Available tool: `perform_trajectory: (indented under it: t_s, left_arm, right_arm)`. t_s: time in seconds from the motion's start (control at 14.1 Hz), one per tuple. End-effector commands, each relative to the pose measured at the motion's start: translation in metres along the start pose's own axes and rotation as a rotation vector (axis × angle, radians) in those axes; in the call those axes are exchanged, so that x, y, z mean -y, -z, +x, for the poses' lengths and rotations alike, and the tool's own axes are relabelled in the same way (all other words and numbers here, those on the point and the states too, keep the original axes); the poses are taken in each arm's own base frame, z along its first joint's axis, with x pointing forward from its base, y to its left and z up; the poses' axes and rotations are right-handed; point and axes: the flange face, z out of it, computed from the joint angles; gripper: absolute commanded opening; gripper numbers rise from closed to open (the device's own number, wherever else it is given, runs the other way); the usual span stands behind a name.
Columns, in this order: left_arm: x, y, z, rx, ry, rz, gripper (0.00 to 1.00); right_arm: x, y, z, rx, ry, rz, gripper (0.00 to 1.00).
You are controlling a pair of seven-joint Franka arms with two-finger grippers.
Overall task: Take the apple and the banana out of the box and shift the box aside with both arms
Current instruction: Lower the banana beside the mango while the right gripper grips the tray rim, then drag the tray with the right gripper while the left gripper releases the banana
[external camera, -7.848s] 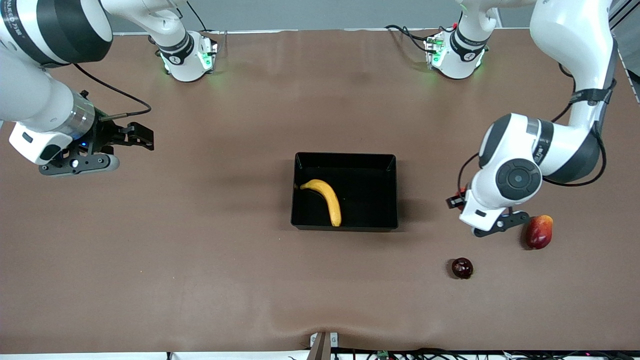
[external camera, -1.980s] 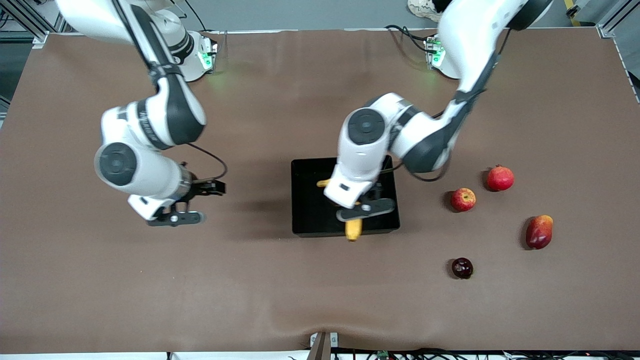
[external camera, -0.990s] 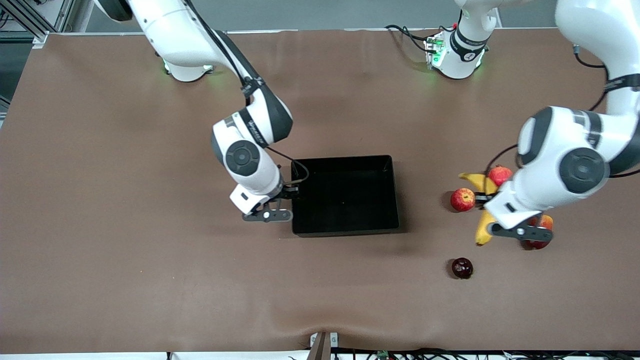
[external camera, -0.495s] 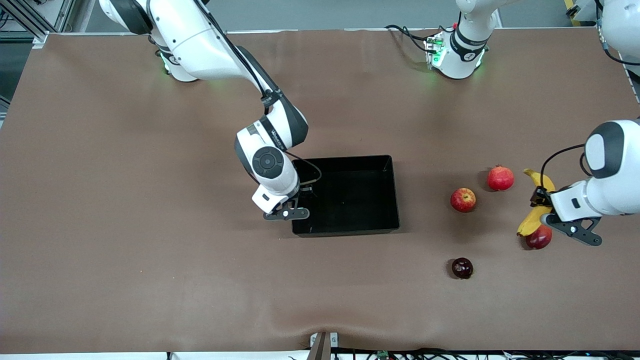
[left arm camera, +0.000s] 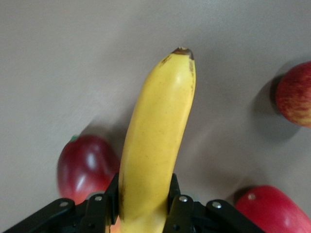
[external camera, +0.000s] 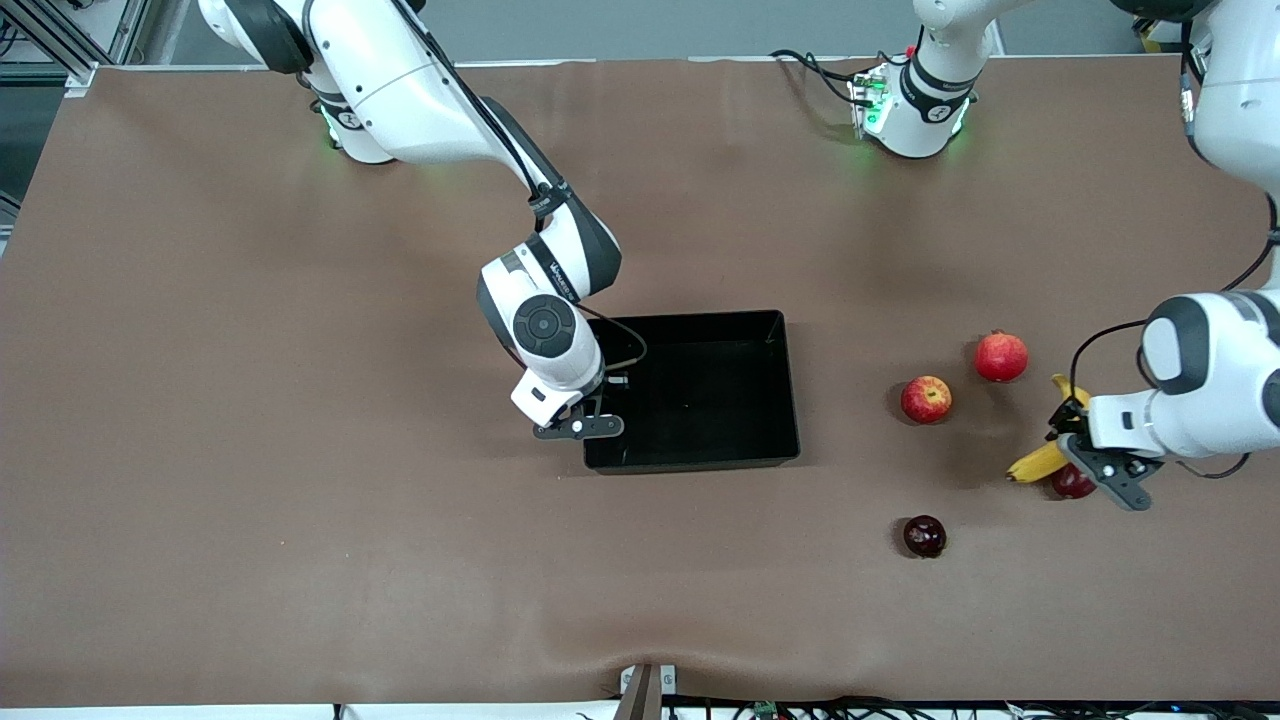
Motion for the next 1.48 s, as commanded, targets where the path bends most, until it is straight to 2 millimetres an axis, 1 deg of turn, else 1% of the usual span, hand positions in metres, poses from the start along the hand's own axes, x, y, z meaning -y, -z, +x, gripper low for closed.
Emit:
perform_trajectory:
  t_s: [0.0,0.07,0.14,0.28,0.35,0.64,0.71,0.78,0.85,0.92,0.99,1.06,1.13,1.2,1.27,1.34,1.41]
  left_arm:
    - [-0.002,-0.007,0.012,0.005,-0.062,0.049,0.0]
    - [-0.003,-0.011,0.02,0.031,-0.114,0.095,0.0]
    - [-0.006,-0.015,0.026,0.033,-0.124,0.109,0.0]
    - [-0.009,-0.026,0.03,0.028,-0.126,0.098,0.0]
    - [-0.01,-0.032,0.03,0.029,-0.128,0.09,0.0]
    - [-0.011,-0.054,0.037,-0.01,-0.139,0.104,0.0]
    - [-0.011,-0.057,0.039,-0.019,-0.139,0.107,0.06]
    - [-0.011,-0.058,0.04,-0.026,-0.137,0.109,0.43]
    - [-0.012,-0.057,0.043,-0.039,-0.139,0.114,0.83]
    - [-0.013,-0.051,0.047,-0.046,-0.15,0.121,1.0]
    - [-0.013,-0.043,0.05,-0.052,-0.166,0.133,1.0]
    - [-0.013,-0.035,0.053,-0.062,-0.164,0.139,1.0]
    - [-0.017,-0.02,0.058,-0.067,-0.16,0.146,1.0]
    - [-0.022,-0.003,0.064,-0.061,-0.161,0.146,1.0]
    - [-0.025,0.024,0.069,-0.054,-0.152,0.157,1.0]
    - [-0.028,0.045,0.072,-0.039,-0.139,0.153,1.0]
    - [-0.031,0.072,0.076,-0.028,-0.122,0.15,1.0]
  right_arm:
    - [-0.007,0.01,0.003,0.013,-0.019,0.006,0.0]
    - [-0.007,0.02,0.004,0.01,-0.019,0.01,0.0]
    - [-0.013,0.026,0.009,0.003,-0.029,0.014,0.0]
    - [-0.023,0.042,0.016,-0.013,-0.032,0.027,0.0]
    - [-0.029,0.054,0.019,-0.013,-0.039,0.031,0.0]
    - [-0.067,0.105,0.035,-0.027,-0.096,0.05,0.0]
    - [-0.081,0.119,0.039,-0.024,-0.115,0.052,0.0]
    - [-0.096,0.128,0.039,-0.011,-0.132,0.049,0.0]
    - [-0.114,0.138,0.039,-0.013,-0.142,0.053,0.0]
    - [-0.139,0.146,0.04,-0.012,-0.147,0.055,0.0]
    - [-0.159,0.153,0.039,-0.011,-0.139,0.057,0.0]
    - [-0.185,0.159,0.038,-0.01,-0.142,0.059,0.0]
    - [-0.215,0.165,0.039,-0.009,-0.139,0.061,0.0]
    - [-0.238,0.171,0.036,0.005,-0.113,0.061,0.0]
    - [-0.257,0.176,0.035,0.027,-0.1,0.06,0.0]
    - [-0.279,0.185,0.034,0.039,-0.122,0.061,0.0]
    - [-0.3,0.191,0.035,0.046,-0.147,0.058,0.0]
